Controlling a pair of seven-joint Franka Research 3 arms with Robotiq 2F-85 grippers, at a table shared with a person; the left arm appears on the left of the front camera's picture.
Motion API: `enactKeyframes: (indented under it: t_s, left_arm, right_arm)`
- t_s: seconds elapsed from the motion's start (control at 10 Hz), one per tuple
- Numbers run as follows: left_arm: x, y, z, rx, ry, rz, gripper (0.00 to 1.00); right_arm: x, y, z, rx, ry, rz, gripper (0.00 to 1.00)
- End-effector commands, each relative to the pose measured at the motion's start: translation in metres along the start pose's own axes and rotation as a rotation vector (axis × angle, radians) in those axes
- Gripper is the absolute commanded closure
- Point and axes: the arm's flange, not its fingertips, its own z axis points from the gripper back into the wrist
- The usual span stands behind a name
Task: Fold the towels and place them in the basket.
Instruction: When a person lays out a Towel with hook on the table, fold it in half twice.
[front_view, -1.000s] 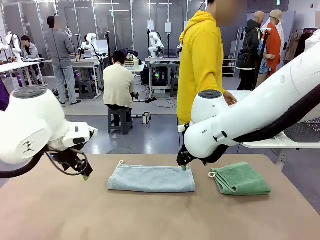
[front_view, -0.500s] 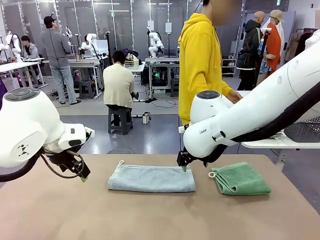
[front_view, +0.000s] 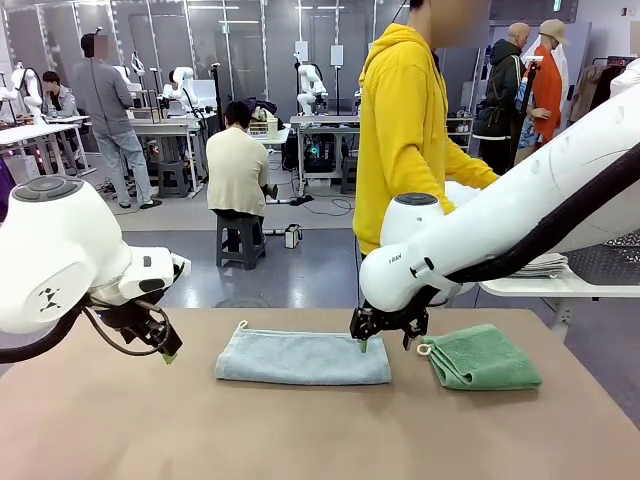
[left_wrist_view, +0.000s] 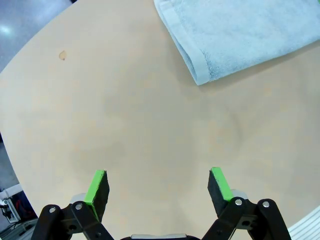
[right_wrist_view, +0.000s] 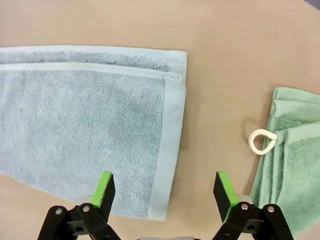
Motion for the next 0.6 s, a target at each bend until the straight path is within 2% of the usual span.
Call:
enactKeyframes:
  t_s: [0.0,0.4,0.5]
  left_arm:
    - [0.005,-0.001,0.0,0.005,0.011,0.013,0.0]
    - [0.005,-0.001,0.0,0.005,0.011,0.013,0.0]
    - [0.005,-0.001,0.0,0.005,0.011,0.013,0.0]
  right_arm:
    - [0.009,0.01,-0.008,-0.019,-0.007,-0.056,0.0]
    - [0.015,0.012,-0.025,-0.002,0.021,-0.087,0.0]
    - [0.015,0.012,-0.026,0.0,0.023,-0.09,0.08]
